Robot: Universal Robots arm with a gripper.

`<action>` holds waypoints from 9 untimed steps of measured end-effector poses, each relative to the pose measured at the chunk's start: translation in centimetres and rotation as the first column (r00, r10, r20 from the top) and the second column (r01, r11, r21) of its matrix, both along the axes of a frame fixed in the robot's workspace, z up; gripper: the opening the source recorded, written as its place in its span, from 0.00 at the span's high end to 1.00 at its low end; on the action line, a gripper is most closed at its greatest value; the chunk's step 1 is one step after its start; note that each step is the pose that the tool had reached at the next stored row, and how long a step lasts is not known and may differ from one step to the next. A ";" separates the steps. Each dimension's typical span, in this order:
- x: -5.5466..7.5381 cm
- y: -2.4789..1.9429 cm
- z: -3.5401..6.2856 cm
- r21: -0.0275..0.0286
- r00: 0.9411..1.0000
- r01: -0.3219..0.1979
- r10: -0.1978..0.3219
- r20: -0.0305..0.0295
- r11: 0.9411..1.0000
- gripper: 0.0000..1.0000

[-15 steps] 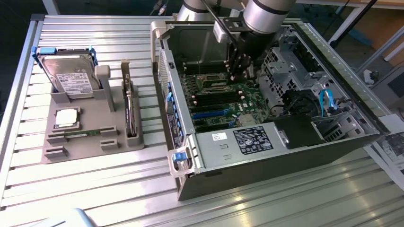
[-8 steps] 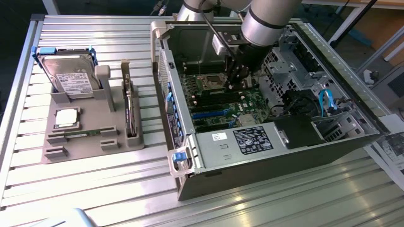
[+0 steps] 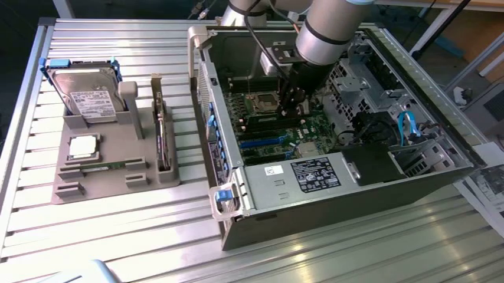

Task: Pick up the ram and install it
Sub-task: 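Insert the ram into the slot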

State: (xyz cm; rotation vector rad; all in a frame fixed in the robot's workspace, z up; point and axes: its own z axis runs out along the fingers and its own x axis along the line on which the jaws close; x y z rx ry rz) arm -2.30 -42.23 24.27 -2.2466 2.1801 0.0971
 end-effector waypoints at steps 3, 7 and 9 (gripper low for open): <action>0.0 0.00 -0.07 0.000 1.000 0.007 -0.007 0.000 1.000 0.87; 0.0 0.00 -0.11 0.000 1.000 0.020 -0.020 0.000 1.000 0.87; 0.0 -0.03 -0.16 0.000 1.000 0.020 -0.020 0.000 1.000 0.87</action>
